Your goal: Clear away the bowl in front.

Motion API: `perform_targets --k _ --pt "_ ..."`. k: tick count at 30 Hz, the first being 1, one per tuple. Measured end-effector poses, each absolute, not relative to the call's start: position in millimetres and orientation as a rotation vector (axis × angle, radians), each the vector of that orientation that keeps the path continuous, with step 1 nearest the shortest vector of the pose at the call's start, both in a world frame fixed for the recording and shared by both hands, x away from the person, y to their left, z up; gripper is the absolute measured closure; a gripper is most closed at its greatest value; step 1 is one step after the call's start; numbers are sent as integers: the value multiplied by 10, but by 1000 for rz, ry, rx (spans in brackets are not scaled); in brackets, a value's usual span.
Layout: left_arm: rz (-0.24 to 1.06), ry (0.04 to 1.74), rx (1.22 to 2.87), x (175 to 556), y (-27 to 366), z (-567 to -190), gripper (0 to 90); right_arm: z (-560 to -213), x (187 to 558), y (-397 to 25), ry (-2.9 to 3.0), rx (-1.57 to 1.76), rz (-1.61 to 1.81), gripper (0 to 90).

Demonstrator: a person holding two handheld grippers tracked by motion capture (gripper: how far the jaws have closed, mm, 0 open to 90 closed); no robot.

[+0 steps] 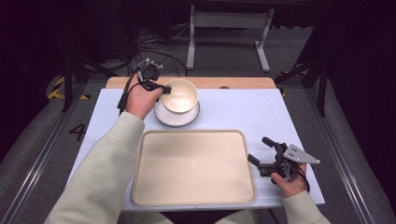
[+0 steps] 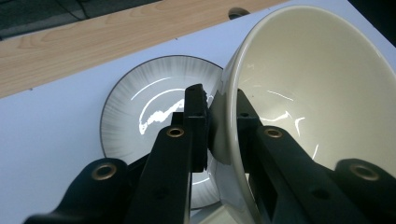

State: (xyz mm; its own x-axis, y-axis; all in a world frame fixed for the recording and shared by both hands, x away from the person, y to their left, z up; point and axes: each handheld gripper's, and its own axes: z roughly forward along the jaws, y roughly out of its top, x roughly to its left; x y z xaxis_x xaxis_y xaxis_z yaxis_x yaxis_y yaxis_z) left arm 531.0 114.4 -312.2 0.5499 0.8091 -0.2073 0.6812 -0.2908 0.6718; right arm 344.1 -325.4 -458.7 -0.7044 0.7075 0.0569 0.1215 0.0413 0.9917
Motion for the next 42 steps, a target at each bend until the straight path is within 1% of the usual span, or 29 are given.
perform_targets --k 13,25,42 --pt "201 1029 2114 5072 1080 -3075 820 -4587 3442 -3255 1868 835 1707 49" --pt "173 912 2146 4859 1112 -3015 821 -4586 3442 -3252 1873 835 1704 49" --pt "133 760 2204 4510 1044 -2989 821 -4586 3441 -3247 1875 831 1701 49"
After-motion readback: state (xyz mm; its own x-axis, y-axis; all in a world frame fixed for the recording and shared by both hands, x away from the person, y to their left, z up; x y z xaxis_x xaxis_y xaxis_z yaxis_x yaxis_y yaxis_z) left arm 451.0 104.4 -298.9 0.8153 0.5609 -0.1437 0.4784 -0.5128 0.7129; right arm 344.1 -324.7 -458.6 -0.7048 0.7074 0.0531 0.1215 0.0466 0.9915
